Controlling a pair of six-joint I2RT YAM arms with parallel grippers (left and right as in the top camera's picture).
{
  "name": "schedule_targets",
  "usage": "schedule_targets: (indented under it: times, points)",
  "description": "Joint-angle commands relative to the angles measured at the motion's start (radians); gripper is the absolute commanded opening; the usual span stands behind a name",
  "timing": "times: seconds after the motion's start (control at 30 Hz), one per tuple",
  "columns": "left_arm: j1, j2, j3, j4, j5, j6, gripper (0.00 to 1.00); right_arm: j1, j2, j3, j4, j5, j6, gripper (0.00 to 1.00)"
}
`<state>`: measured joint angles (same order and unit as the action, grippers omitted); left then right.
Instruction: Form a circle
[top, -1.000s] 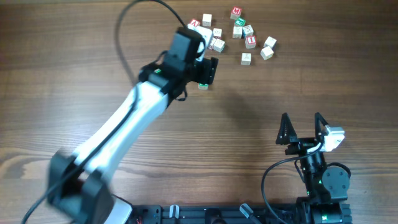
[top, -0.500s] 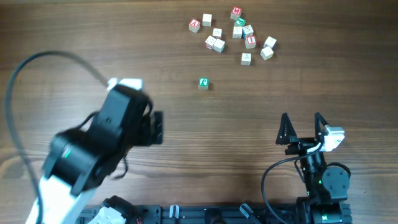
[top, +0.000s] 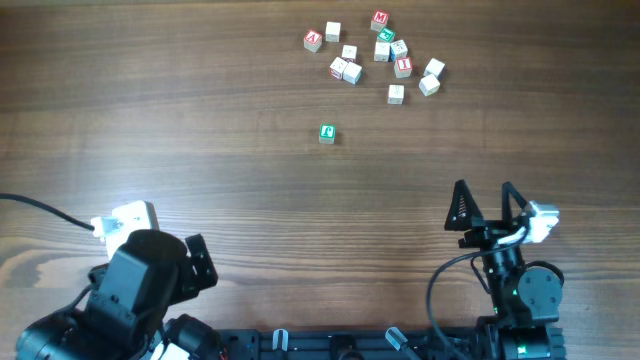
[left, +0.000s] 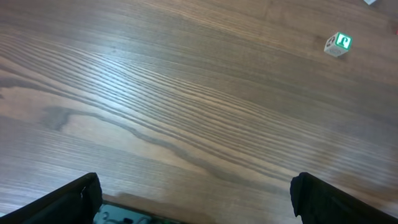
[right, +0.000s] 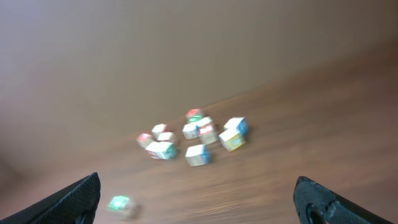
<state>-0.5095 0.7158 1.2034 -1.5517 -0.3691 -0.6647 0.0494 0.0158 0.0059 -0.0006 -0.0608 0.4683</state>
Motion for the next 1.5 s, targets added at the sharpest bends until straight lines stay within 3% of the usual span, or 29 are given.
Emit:
schedule_targets:
  times: [0.0, 0.1, 0.2, 0.3, 0.53, 0.77, 1.0, 1.33, 1.47]
  points:
    - [0.001, 0.001, -0.026, 0.024, 0.002, -0.059, 1.0, -0.003, -0.002, -0.001, 0.005, -0.027, 0.479, 1.0]
    - [0.001, 0.003, -0.026, 0.024, 0.002, -0.058, 1.0, -0.003, -0.002, -0.001, 0.005, -0.028, 0.784, 1.0]
    - [0.001, 0.003, -0.026, 0.024, 0.002, -0.058, 1.0, -0.003, -0.002, 0.0, 0.042, -0.048, 0.923, 1.0]
    - [0.001, 0.003, -0.026, 0.024, 0.002, -0.058, 1.0, -0.003, -0.002, 0.005, 0.22, -0.174, 0.582, 1.0]
    - [0.001, 0.003, -0.026, 0.024, 0.002, -0.058, 1.0, -0.003, 0.15, 0.246, 0.018, -0.14, 0.297, 0.99]
    - [0.001, 0.003, -0.026, 0.024, 0.002, -0.058, 0.99, -0.003, 0.63, 0.614, -0.184, -0.13, 0.126, 0.99]
    - [0.001, 0.003, -0.026, 0.024, 0.002, -0.058, 1.0, -0.003, 1.231, 1.228, -0.724, -0.212, -0.072, 1.0]
    - [0.001, 0.003, -0.026, 0.024, 0.002, -0.058, 1.0, 0.048, 1.557, 1.263, -0.492, -0.267, -0.125, 1.0]
    - [0.001, 0.003, -0.026, 0.024, 0.002, -0.058, 1.0, 0.114, 1.715, 1.313, -0.409, -0.142, -0.125, 1.0]
